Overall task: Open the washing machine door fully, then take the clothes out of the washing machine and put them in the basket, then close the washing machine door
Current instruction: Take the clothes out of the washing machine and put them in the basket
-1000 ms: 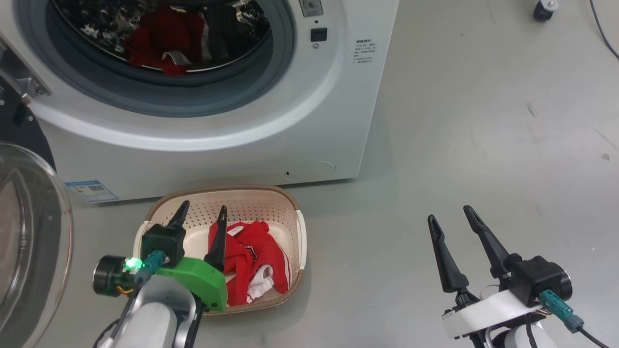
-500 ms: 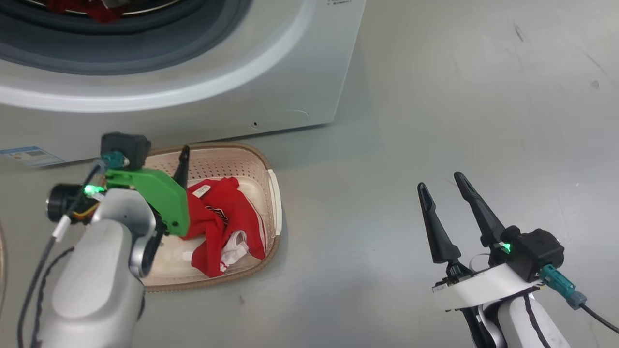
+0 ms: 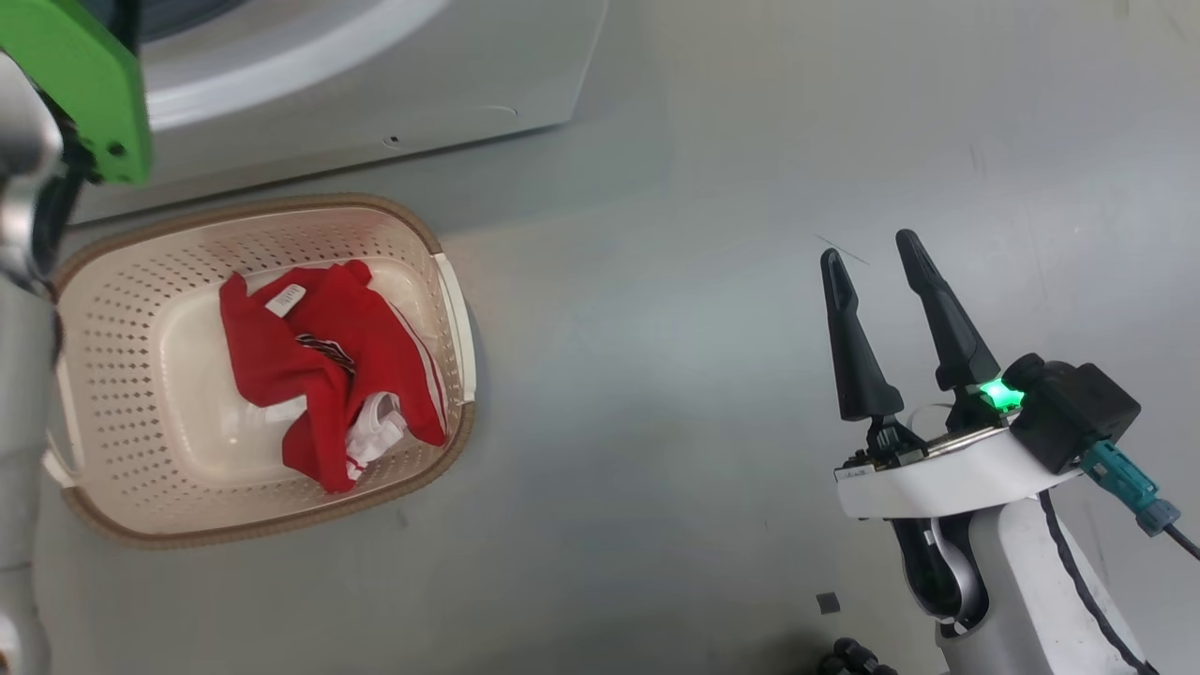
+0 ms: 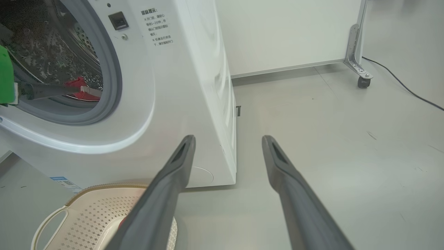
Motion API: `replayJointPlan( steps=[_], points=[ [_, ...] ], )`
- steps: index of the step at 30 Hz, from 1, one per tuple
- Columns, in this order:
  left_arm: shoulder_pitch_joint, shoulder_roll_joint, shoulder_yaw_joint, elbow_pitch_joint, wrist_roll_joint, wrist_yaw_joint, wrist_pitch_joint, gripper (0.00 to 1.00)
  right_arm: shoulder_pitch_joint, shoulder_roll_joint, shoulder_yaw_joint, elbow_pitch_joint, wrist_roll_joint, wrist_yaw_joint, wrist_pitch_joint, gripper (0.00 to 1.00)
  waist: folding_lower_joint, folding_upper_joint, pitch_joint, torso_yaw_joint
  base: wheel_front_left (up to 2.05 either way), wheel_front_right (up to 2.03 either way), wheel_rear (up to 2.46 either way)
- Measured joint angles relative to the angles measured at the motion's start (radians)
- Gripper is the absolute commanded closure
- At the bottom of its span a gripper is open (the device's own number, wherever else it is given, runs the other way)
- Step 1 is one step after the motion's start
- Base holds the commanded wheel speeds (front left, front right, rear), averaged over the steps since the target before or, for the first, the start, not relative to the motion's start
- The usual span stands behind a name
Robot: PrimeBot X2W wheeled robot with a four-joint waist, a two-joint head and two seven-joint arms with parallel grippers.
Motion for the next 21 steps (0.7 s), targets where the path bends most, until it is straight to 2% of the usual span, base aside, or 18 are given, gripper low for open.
replayJointPlan(
  steps=[8,21],
  points=[
    [-0.233,0.126,0.009,-0.034,0.073,-0.012,0.156,0.00,-0.084,0.000,0.027,-0.018,0.067,0.000,0.000,0.00,0.0000,0.0000,0.128,-0.057,0.00,0.00,0.00],
    [-0.398,0.250,0.039,-0.027,0.135,-0.017,0.269,0.00,-0.163,0.000,0.055,-0.019,0.130,0.000,0.000,0.00,0.0001,0.0000,0.262,-0.149,0.00,0.00,0.00]
  ],
)
